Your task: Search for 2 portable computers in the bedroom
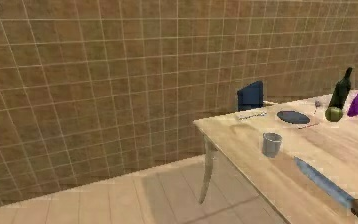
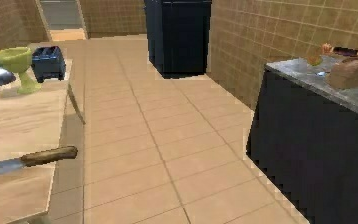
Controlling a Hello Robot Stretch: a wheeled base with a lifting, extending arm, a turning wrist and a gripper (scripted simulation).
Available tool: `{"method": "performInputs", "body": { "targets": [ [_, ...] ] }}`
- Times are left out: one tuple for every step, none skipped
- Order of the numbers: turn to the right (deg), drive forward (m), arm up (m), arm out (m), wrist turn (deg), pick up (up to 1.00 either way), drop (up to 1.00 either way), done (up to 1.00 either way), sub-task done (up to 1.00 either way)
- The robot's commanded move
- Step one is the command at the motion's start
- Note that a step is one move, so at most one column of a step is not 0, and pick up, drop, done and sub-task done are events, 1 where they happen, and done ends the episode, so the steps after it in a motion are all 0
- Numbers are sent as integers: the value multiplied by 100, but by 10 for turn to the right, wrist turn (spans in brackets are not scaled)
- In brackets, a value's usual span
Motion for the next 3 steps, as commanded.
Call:
{"method": "performInputs", "body": {
  "targets": [
    [450, 0, 0, 0, 0, 0, 0, 0, 0],
    [450, 0, 0, 0, 0, 0, 0, 0, 0],
    [210, 0, 0, 0, 0, 0, 0, 0, 0]
  ]
}}
